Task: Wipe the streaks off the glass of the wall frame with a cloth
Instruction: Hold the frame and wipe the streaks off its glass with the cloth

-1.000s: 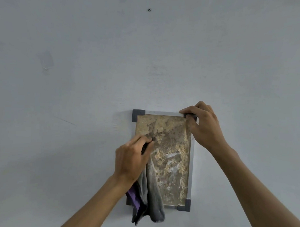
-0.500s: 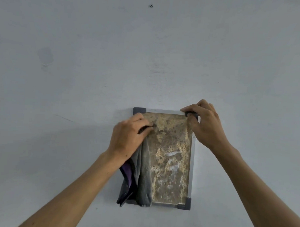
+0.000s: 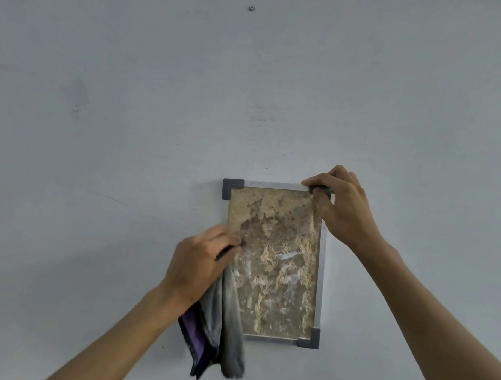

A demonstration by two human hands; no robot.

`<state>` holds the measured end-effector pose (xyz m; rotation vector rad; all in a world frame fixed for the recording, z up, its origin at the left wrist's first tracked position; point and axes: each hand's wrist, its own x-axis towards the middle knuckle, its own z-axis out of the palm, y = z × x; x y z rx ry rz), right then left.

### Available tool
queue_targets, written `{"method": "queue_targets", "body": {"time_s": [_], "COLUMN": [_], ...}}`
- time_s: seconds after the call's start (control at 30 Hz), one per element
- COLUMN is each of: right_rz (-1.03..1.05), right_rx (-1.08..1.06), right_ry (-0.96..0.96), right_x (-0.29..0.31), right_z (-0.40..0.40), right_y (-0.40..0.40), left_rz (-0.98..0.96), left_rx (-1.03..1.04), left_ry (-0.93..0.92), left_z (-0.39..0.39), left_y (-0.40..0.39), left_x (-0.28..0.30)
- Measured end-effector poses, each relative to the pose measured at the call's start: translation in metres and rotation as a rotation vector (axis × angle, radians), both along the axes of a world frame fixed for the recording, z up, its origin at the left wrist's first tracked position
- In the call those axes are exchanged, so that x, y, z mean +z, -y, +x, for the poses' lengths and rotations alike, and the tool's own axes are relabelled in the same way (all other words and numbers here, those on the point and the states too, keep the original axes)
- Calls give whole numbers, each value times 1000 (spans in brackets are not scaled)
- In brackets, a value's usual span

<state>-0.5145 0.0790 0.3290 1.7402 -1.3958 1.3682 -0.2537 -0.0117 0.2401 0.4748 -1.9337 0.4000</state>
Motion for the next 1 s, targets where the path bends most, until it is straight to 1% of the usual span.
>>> {"method": "queue_targets", "body": {"time_s": [0.07,0.1,0.13,0.23,0.27,0.3,0.37,0.43,0.47,0.5,0.57,0.63,0.7,0.77,0.87,0.9,1.0], "right_rz": [-3,-2,0,5,7,11,11,4,3,2,6,9,4,-2,-3,-1,-10], "right_rx": [2,-1,-3,-6,-5,-6,-6,-10,-10,-9,-10,-13,-15,-16,1,8,8], "right_ry": [2,2,1,1,1,-2,-7,-5,-2,-1,1,-4,-5,2,8,6,4], "right_x": [0,0,0,0,0,0,0,1,0,0,0,0,0,0,0,0,-1], "right_z": [1,0,0,0,0,0,0,0,1,1,2,1,1,0,1,1,-1], "right_y": [1,0,0,-1,-1,-1,0,-1,-1,-1,-2,-1,0,0,-2,-2,0], "left_rz": [-16,-22,-25,-19,-27,-33,-38,-75,-105,-123,-120,-57,40,106,58,41,43], "left_rx": [30,37,39,42,34,15,-15,27,62,86,106,101,69,62,104,111,110], "left_ry": [104,104,64,-158,-176,-147,-1,154,186,174,44,-140,-256,-279,-216,-223,-369], "left_z": [0,0,0,-2,-2,-3,1,5,8,10,11,6,-7,-20,-19,-14,-10], "left_y": [-2,-1,-1,3,5,6,6,3,2,2,3,1,-2,-8,-10,-8,-6], "left_x": [-5,-2,4,25,26,25,13,-1,-5,-6,-4,-7,-19,-33,-30,-24,-10]}}
